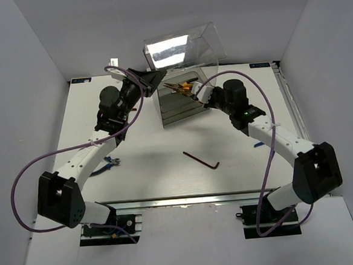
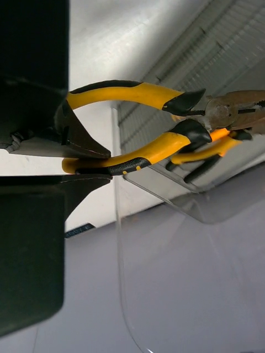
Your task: Sort the tools into containers
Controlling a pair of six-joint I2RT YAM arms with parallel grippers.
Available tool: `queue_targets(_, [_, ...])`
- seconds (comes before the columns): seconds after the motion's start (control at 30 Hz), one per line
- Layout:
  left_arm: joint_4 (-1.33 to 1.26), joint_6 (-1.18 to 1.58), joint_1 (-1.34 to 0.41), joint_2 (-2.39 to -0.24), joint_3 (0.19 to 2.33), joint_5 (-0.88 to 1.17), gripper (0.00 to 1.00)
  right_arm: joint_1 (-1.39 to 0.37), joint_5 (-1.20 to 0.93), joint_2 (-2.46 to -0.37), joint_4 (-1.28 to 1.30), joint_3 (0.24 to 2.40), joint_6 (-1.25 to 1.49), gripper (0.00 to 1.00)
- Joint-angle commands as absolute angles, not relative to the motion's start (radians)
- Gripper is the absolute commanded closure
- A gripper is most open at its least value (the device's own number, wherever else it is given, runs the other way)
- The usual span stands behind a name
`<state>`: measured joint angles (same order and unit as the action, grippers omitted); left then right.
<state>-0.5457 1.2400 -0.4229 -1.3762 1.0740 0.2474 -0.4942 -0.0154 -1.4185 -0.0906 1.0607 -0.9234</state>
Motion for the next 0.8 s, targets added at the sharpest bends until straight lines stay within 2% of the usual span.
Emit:
queue_targets(0.0, [-0.635,1.239,-0.423,-1.344,1.094,0.265,0.84,-0.508,-0.005,-1.446,-0.348,1.112,-0.966,1.0])
queue_targets(0.17, [-0.632,1.235,-0.423,-1.333,1.085,0.261,0.84,-0.526,0.06,-1.502,-0.547,1.091,-1.022,1.0])
queue_targets(0.3, [-0.63,1.233,-0.422,-1.322,1.072,0.253,0.84,-0.548,0.085,-1.568,-0.829,1.043,-1.098,1.0])
queue_targets(0.77, [-0.627,1.232,-0.423,-1.335,1.085,0.258,0.84,-0.568,0.044,-1.792,-1.008,1.134,-1.236,1.0])
